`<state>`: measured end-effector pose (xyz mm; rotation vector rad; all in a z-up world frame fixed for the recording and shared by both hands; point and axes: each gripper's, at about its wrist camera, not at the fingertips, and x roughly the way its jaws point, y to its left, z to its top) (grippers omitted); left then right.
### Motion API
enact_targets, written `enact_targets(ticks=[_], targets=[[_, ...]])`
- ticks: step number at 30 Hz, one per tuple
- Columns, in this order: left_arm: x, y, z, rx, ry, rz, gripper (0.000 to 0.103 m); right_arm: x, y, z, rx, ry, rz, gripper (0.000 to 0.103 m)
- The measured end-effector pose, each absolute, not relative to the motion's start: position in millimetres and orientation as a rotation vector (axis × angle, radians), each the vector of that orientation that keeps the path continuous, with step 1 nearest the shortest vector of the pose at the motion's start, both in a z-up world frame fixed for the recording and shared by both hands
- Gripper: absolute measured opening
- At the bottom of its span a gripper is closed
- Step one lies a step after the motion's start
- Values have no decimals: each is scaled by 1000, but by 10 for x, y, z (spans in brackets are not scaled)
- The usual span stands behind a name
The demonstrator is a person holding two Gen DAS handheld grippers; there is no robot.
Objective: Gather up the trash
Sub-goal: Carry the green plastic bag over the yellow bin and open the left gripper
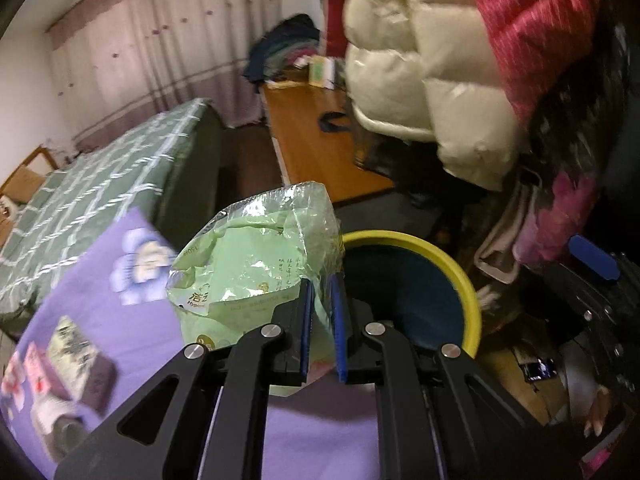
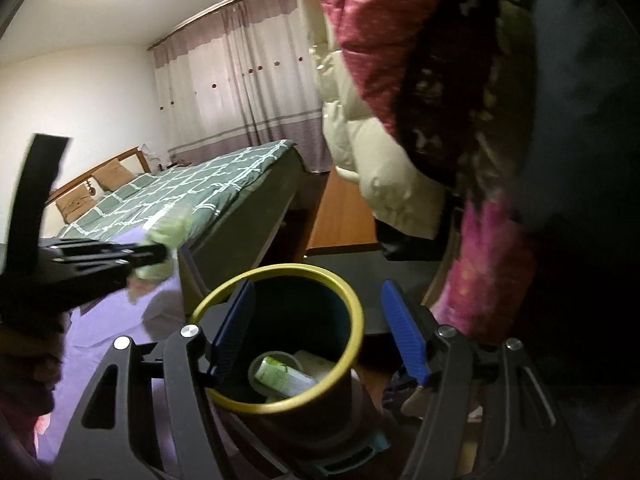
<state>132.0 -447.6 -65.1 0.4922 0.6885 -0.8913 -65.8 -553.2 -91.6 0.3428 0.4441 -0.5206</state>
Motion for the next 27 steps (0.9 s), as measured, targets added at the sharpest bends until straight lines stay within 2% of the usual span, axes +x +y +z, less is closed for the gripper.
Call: enact_targets(ticks=[9, 18, 25, 26, 27], targets=[[1265, -4960, -1035, 542, 778, -951, 11, -803, -5619, -919, 362, 429, -556, 63], [1353, -5050, -1409, 578, 909, -945, 14, -928, -5660, -895, 365, 422, -576, 64], [1300, -5085, -1486, 584, 917, -958, 32, -970, -5606, -829, 353, 404, -577, 64], [1285, -5089, -1467, 581, 912, -964, 39, -972, -5603, -822, 351, 403, -579, 64], [1252, -5092, -1428, 578, 893, -967, 60, -985, -5598, -825, 351, 401, -582, 64]])
